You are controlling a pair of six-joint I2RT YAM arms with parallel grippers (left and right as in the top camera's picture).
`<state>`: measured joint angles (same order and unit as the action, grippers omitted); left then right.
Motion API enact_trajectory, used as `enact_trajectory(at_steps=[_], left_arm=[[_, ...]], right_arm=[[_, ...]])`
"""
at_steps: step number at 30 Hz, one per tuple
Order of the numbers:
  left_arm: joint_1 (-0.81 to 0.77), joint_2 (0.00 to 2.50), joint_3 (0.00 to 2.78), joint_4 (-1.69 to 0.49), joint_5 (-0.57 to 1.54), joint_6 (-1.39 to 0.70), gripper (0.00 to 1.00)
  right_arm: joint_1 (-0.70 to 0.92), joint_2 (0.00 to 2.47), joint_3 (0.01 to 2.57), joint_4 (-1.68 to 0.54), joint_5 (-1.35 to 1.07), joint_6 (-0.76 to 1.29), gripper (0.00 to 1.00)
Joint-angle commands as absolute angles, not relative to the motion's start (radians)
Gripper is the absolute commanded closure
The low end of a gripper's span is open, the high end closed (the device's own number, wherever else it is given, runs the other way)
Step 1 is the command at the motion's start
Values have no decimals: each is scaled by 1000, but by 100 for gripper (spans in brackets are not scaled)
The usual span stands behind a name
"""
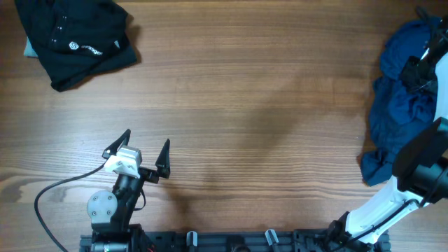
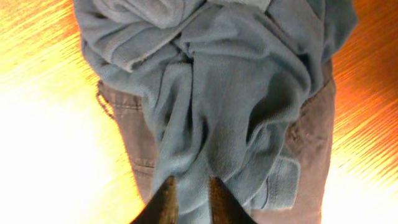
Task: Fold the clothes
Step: 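Lower the right gripper and pinch the teal shirt fabric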
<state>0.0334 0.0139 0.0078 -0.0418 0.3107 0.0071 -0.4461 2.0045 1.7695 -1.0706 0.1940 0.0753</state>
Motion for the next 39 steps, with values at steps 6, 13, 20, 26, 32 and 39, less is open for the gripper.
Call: enact_trajectory(at_steps=[6, 13, 20, 26, 32, 39], left_arm=[[39, 7, 6, -46, 301, 22, 0], [39, 7, 6, -46, 301, 22, 0], [39, 7, 6, -46, 301, 22, 0], [39, 7, 6, -46, 301, 22, 0], [39, 7, 6, -46, 301, 22, 0], [39, 7, 6, -46, 301, 22, 0]], right_arm=[[-452, 2000, 1773, -1081, 228, 78, 39], [-452, 2005, 1703, -1021, 236, 78, 34], [-452, 2005, 1616, -944, 241, 78, 31], [-452, 2005, 1604, -929, 241, 78, 43], [-452, 2005, 1604, -929, 240, 79, 96], [-449, 1991, 1628, -958, 124, 110, 96]])
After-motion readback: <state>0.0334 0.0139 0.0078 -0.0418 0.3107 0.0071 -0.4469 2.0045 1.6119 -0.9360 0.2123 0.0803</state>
